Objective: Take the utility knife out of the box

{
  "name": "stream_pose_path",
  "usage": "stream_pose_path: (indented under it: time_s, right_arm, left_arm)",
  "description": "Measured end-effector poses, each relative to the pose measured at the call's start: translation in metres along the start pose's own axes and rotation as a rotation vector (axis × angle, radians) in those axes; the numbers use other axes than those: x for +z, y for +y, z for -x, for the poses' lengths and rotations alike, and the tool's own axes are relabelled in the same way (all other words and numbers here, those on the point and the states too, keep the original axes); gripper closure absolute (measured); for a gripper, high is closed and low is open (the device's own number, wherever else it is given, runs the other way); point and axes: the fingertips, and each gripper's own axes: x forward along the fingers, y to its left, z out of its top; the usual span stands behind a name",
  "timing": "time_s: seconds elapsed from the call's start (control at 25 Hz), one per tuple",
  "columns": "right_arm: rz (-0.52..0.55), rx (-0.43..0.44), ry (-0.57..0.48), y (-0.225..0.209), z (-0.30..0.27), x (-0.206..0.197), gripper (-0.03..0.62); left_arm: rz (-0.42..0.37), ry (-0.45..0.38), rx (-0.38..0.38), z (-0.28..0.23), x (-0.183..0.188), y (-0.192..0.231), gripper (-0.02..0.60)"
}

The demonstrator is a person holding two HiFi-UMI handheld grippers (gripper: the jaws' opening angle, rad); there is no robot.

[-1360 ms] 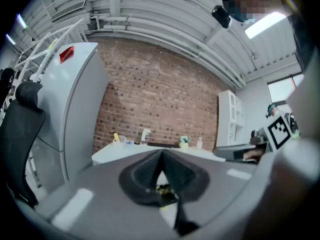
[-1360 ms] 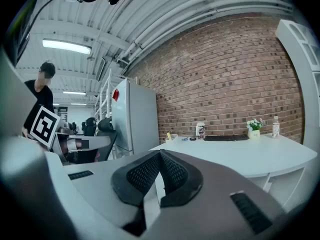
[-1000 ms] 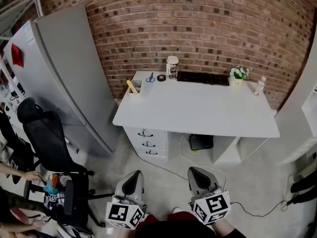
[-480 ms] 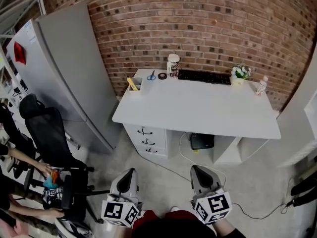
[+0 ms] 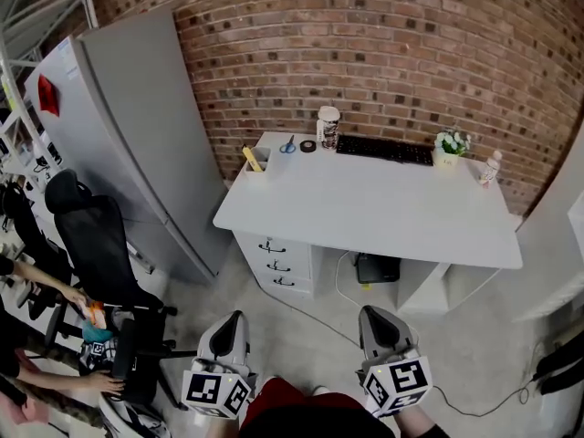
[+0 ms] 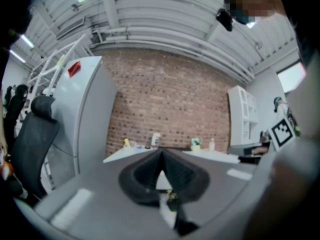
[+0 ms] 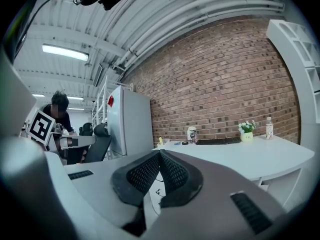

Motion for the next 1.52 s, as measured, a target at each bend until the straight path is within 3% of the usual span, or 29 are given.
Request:
stream_pose_path:
  time_s: [0.56, 1.52]
  right_arm:
    - [-0.020, -0.033, 0.007, -0.013, -0.029, 0.004, 0.586]
    - [0.008, -0.003, 0.088, 0.015, -0.178, 0.005, 0.586]
  left_arm:
    - [-0.009, 0.006, 0.021, -0.020, 0.001, 0.021, 0.578]
    - [0.063, 0.043, 0.040, -0.111, -0.007, 0.139, 0.578]
